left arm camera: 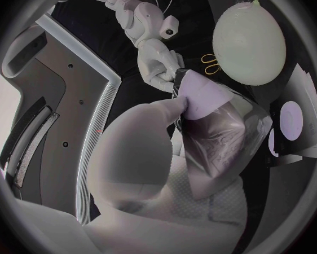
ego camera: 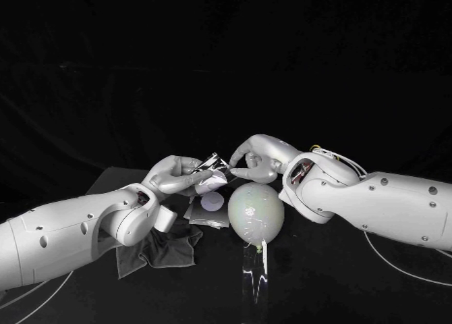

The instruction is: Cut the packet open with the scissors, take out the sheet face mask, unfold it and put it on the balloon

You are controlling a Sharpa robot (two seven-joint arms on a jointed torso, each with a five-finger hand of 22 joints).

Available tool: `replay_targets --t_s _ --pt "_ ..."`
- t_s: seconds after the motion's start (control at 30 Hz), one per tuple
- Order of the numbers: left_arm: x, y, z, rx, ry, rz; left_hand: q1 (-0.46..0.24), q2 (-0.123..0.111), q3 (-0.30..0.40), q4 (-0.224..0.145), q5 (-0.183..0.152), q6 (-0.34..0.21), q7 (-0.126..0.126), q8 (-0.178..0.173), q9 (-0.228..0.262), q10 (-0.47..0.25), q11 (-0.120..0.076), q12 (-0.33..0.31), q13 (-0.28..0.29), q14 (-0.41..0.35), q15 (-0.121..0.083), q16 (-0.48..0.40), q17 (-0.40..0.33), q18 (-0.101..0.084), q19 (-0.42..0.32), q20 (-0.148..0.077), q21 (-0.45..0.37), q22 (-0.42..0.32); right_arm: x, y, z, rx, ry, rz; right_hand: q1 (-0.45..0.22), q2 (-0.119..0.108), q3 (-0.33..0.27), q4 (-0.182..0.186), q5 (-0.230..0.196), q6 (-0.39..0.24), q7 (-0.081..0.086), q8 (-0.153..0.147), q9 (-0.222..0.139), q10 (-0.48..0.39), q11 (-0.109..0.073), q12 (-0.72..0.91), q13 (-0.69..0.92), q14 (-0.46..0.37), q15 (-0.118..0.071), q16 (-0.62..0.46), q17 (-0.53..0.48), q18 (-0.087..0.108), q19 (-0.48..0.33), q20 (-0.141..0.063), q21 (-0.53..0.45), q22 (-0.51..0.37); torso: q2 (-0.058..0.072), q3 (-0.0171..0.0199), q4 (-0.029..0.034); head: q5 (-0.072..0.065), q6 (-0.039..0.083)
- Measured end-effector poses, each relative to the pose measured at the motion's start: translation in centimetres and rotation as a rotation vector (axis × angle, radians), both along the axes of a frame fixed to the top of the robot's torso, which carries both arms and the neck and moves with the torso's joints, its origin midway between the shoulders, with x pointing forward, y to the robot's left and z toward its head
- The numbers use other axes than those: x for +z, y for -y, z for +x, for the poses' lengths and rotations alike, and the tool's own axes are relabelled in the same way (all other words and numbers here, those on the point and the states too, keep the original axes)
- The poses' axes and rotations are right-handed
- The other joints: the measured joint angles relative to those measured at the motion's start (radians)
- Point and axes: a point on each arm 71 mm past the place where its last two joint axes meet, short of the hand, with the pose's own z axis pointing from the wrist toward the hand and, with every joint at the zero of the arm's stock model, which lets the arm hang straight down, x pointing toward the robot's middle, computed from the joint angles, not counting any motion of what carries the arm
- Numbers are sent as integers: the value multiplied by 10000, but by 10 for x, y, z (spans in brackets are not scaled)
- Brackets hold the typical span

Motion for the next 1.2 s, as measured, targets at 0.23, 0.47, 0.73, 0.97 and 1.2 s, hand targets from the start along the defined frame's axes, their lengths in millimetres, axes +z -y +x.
replay_targets --t_s 0.23,0.47,0.73,0.97,1.2 --pt "0 0 0 -14 14 20 19 17 0 0 -2 0 0 -11 45 4 -4 0 1 1 0 0 9 0 0 0 0 18 -1 -1 -3 118 -128 -52 -125 -20 -1 2 0 0 0 0 11 0 0 203 0 0 0 -3 5 -1 -1 0 -1 -3 0 2 -6 7 9" --pt "0 1 0 -34 34 44 32 27 0 0 31 -1 0 -33 46 21 -21 0 1 1 1 0 9 -1 0 0 -1 17 -1 -1 -3 169 -308 -73 -309 -99 -63 63 1 0 0 0 9 0 0 551 0 0 1 -9 4 -1 -1 0 -3 -8 2 3 -3 0 -5" --pt "0 3 -2 -107 64 63 31 58 -1 -1 32 36 38 -58 47 21 -22 0 1 1 1 0 9 -2 0 0 67 36 -3 -4 -1 211 -494 -139 -362 -45 -13 99 1 61 -61 0 43 0 0 840 0 -3 3 -29 -4 -1 -2 0 29 -5 5 -3 5 -25 -34" --pt "1 5 -2 -170 91 71 5 86 -1 -1 31 36 39 -18 46 22 -23 0 1 2 1 0 8 -3 0 1 67 35 -4 -8 -1 293 -628 -207 -345 49 78 57 1 195 -123 40 97 0 0 996 0 -1 2 0 -4 -1 -14 11 28 0 5 -4 5 -36 -65" --pt "2 8 -3 -251 131 64 9 91 4 -58 31 34 39 -17 46 38 -38 -42 1 2 2 -1 21 -4 0 1 67 47 -7 -10 -1 335 -813 -223 -375 103 134 58 1 392 -249 156 169 -1 0 1017 0 7 -60 0 -2 -1 20 -25 27 0 7 -4 10 -53 -96"
